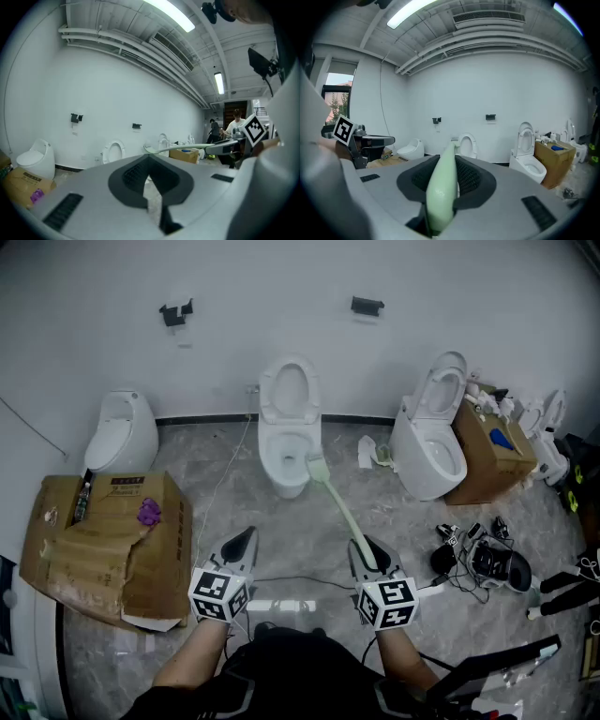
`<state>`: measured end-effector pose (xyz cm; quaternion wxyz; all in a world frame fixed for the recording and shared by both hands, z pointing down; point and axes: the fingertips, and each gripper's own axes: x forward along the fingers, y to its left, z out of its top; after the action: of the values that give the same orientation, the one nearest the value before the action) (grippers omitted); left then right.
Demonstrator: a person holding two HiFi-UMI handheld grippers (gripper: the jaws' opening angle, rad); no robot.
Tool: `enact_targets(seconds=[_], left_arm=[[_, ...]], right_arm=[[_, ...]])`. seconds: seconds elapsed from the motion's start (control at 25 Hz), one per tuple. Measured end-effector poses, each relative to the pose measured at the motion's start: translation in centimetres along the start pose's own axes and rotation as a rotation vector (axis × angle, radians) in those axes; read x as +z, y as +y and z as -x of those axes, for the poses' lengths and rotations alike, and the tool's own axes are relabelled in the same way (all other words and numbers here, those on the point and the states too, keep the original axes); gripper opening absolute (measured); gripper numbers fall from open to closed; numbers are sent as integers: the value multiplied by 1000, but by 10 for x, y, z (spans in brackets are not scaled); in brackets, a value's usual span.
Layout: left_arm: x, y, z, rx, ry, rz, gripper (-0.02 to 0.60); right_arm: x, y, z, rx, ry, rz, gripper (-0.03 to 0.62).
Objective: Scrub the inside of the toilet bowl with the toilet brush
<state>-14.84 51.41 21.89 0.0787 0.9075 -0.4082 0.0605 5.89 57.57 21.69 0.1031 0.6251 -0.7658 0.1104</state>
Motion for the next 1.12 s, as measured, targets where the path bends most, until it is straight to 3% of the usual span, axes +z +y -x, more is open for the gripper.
enact_targets(seconds=[0.4,0.72,1.0,1.12], left_arm=[[3,4,2,-6,-23,7,8],[4,14,0,-7,-16,-7,8],[1,40,10,-20,-23,-2,8],[3,61,15,15,-37,-7,8]], right_arm=[[2,3,-1,-3,-7,8,106],[6,10,-12,7,-16,-43,106],[9,37,-30,-3,-6,-33,106],[10,49,-37,-16,-2,-31,106]])
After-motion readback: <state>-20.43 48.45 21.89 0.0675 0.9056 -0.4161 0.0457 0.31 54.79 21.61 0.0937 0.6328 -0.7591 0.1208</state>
